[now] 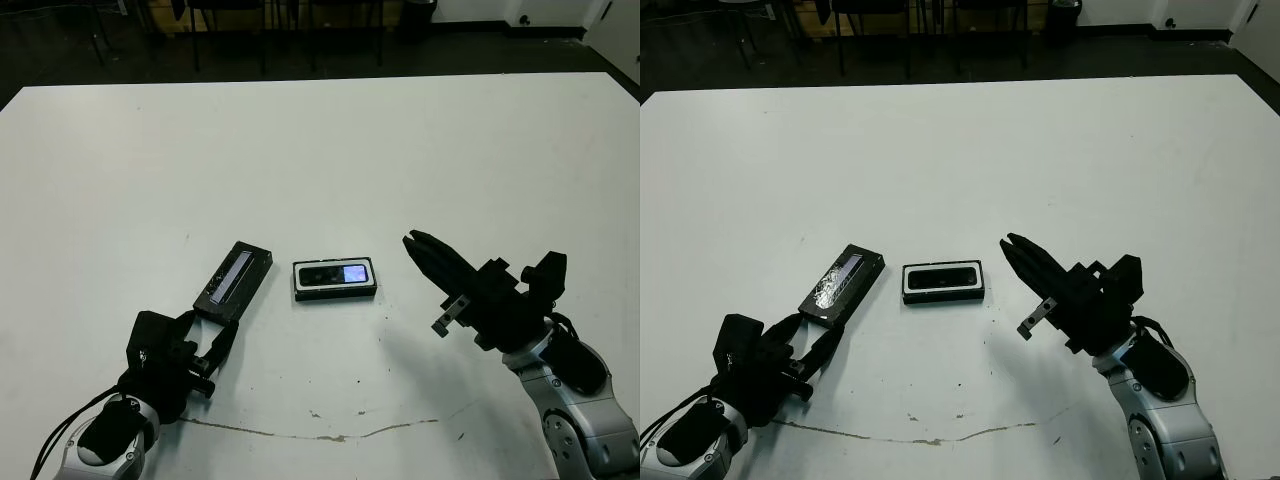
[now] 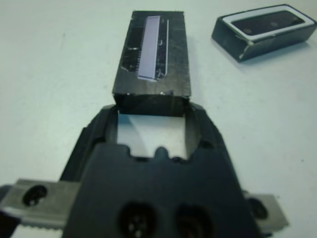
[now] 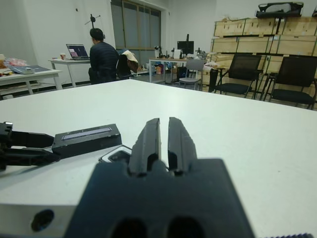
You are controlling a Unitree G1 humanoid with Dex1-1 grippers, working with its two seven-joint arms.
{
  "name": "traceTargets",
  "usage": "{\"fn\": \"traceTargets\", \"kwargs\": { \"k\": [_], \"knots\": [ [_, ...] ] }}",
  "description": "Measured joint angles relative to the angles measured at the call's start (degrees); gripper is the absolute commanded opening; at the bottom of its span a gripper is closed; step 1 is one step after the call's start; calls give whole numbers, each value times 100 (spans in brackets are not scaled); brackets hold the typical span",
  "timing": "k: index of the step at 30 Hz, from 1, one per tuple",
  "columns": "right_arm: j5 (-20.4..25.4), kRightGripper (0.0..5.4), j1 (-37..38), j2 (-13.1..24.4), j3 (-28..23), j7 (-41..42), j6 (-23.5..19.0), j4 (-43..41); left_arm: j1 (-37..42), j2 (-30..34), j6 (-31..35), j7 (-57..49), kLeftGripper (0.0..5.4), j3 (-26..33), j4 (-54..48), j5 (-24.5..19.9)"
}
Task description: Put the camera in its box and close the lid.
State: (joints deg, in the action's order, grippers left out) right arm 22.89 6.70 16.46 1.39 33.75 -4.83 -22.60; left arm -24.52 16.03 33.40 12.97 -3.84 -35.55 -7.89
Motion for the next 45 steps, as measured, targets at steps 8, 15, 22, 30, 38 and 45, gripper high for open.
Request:
{"fn": "traceTargets", "kwargs": {
  "k": [8,15,22,30,38,45],
  "knots": [
    [1,0,17,-17,12,75,110,142,303,956,337,132,351,-592,-325,869],
    [-15,0,35,-68,19,73,156,225,371,1127,307,70,472,-820,-372,1462],
    [-92,0,35,-71,41,65,291,123,205,906,-38,-54,539,-677,-267,1454],
    [74,0,62,-98,58,9,145,103,118,620,-342,-59,539,-445,-37,1168],
    [-13,0,60,-94,67,33,238,255,9,111,-1010,231,539,131,642,121],
    [-36,0,64,-95,76,22,276,259,229,198,-1330,438,539,174,1032,41]
  ]
}}
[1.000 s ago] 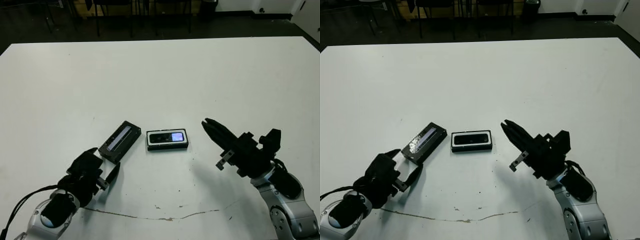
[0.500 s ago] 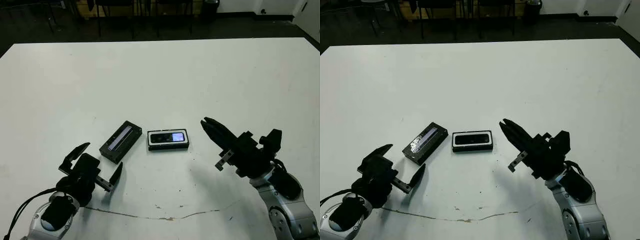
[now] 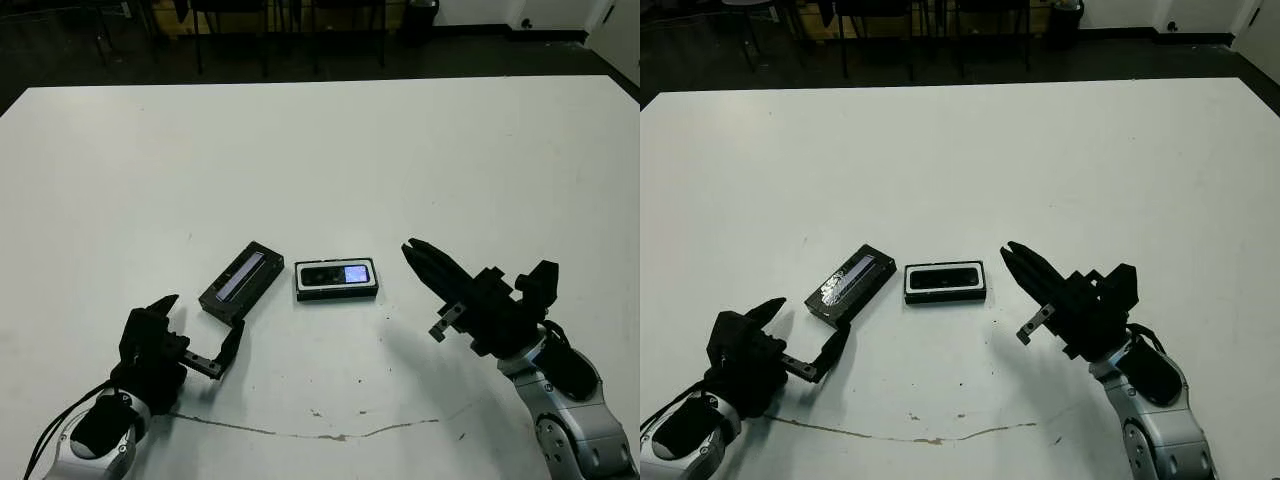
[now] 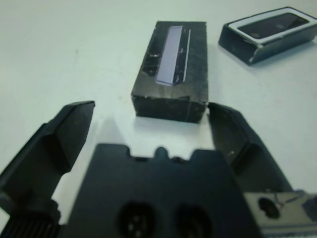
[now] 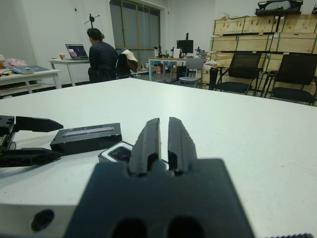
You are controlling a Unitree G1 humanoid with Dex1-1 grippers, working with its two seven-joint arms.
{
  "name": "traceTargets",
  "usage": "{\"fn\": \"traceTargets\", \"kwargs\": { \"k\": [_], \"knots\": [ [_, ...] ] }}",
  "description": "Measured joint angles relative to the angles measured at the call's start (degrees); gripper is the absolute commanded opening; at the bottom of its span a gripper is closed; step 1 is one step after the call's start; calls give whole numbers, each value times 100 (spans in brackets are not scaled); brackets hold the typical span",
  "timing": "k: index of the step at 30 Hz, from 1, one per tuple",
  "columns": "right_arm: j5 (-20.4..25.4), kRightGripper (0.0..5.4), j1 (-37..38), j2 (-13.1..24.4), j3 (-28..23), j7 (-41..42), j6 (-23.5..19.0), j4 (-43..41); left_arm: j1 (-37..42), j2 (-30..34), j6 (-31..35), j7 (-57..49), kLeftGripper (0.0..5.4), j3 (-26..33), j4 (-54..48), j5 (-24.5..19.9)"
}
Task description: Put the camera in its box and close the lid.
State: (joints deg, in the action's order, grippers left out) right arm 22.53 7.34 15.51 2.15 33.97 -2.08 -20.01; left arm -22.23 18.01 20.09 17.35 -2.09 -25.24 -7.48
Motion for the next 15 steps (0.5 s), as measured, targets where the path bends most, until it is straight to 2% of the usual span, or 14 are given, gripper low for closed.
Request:
{"fn": "traceTargets", "kwargs": {
  "k": [15],
  "knots": [
    [-26,0,-6,37,18,63,3,-19,609,314,18,279,539,-36,444,-26]
  ]
}}
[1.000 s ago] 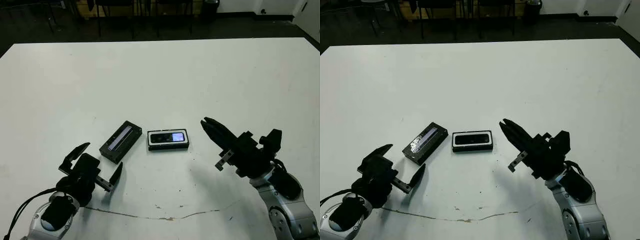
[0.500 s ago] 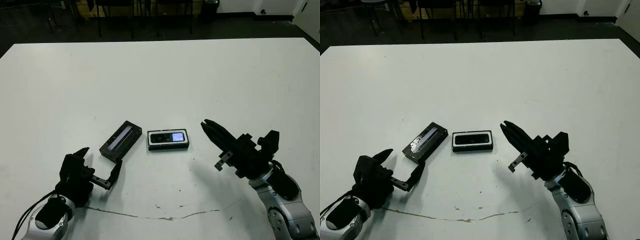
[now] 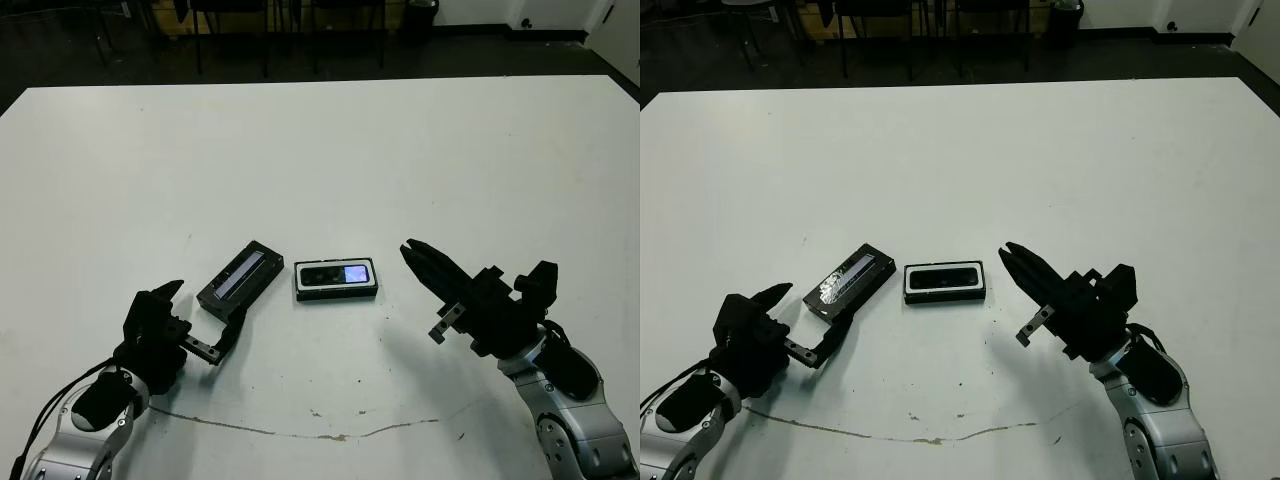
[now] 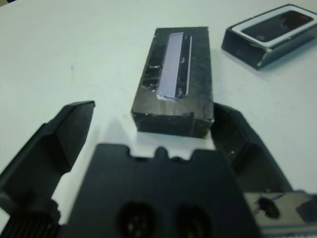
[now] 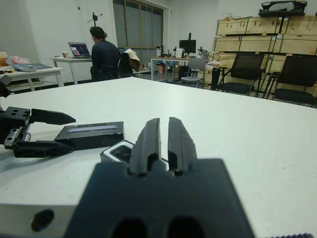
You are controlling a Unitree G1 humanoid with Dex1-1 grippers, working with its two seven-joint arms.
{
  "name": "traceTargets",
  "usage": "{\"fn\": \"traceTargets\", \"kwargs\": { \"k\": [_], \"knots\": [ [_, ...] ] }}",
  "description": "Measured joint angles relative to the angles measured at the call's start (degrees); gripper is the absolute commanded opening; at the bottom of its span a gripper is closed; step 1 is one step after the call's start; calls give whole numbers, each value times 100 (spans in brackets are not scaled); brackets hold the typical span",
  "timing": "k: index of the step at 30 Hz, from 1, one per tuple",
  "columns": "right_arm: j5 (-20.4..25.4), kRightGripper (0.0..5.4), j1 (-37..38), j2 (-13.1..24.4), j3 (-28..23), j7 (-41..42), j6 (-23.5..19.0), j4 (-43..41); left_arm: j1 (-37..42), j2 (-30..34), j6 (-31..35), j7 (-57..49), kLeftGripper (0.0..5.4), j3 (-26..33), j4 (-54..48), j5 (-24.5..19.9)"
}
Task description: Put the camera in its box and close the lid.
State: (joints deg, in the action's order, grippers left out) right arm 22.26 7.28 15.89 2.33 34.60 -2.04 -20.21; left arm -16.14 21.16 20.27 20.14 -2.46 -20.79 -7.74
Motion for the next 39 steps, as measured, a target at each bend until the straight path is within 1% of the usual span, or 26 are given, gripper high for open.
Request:
{"fn": "traceTargets", "kwargs": {
  "k": [5,8,11,15,19,22,24,27,30,33,35,39],
  "knots": [
    [-17,0,4,-6,1,-10,0,-28,168,61,-162,102,539,0,241,1],
    [-36,0,-1,-8,0,16,164,95,266,58,-166,123,539,-1,354,-27],
    [-39,0,0,-6,-1,15,195,127,397,56,-186,145,539,-17,498,-37],
    [12,0,11,7,-2,-23,-12,-57,562,22,-167,195,539,-17,700,-154],
    [44,0,10,4,-5,-22,-14,-49,741,-97,-144,237,539,86,962,-351],
    [51,0,9,4,-15,-35,-51,-4,909,-116,-175,308,539,134,1220,-415],
    [45,0,8,10,-20,-27,-48,55,1000,-109,-284,324,539,130,1397,-400],
    [34,0,8,20,-23,-16,-44,58,1140,-35,-528,334,539,37,1631,-195],
    [35,0,12,20,-27,-13,-43,56,1285,47,-830,440,539,-23,1928,-106],
    [36,0,11,21,-28,0,-16,77,1414,154,-1080,543,512,-92,2184,-53],
    [35,0,10,20,-30,40,66,169,1511,185,-1177,604,477,-121,2337,-32],
    [28,0,26,20,-31,-1,78,168,1651,278,-1361,739,400,-151,2610,-23]
  ]
}}
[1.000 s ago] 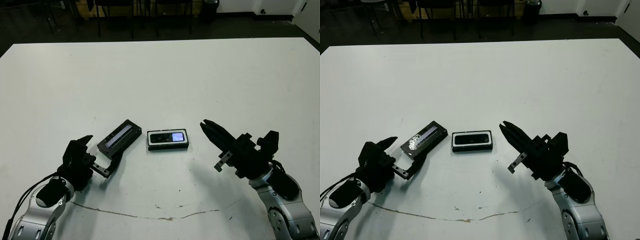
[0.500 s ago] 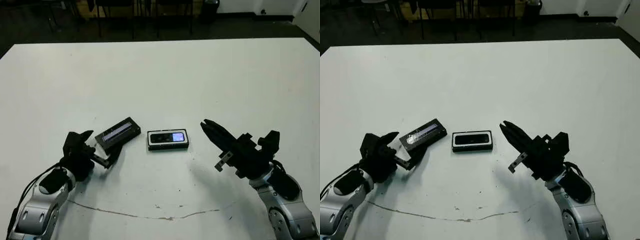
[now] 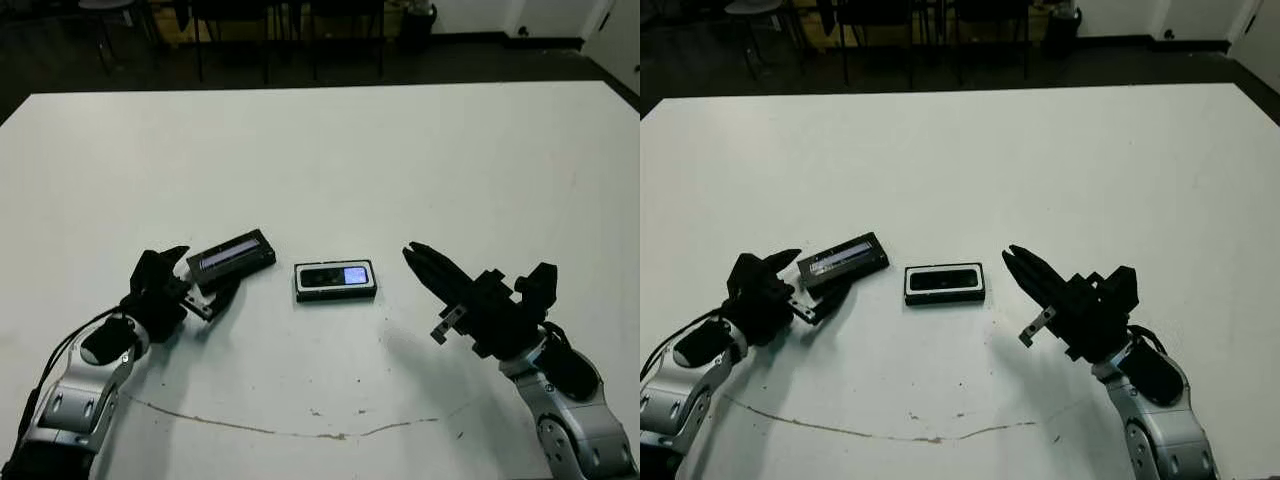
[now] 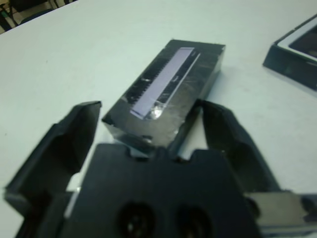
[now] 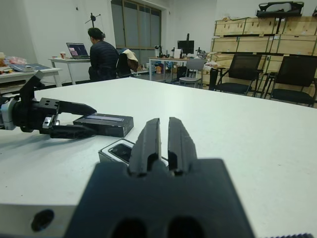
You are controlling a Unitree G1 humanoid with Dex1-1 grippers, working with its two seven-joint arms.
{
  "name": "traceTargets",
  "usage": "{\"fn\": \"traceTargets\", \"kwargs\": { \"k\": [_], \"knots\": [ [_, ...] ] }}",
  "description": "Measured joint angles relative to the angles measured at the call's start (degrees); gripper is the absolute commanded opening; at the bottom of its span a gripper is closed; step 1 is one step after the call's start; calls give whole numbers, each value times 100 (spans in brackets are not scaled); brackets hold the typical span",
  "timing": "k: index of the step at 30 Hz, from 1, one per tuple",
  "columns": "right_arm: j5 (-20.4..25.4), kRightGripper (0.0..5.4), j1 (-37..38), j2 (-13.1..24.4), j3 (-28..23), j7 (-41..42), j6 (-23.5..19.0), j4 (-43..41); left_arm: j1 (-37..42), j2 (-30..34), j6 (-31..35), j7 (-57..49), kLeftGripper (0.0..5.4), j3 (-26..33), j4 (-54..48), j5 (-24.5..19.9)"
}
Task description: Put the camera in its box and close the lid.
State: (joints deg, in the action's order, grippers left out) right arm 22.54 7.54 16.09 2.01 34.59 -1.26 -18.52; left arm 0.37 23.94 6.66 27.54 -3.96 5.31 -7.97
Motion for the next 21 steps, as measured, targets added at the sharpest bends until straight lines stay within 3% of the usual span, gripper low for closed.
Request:
{"fn": "traceTargets", "kwargs": {
  "k": [8,16,21],
  "knots": [
    [-160,0,-12,19,-1,5,147,161,200,35,-389,130,266,92,545,-73],
    [-317,0,-95,17,-31,155,705,838,777,315,-633,1444,258,168,1558,-485],
    [-295,0,-133,4,-47,244,879,1122,1033,503,-207,2031,249,167,1810,-724]
  ]
}}
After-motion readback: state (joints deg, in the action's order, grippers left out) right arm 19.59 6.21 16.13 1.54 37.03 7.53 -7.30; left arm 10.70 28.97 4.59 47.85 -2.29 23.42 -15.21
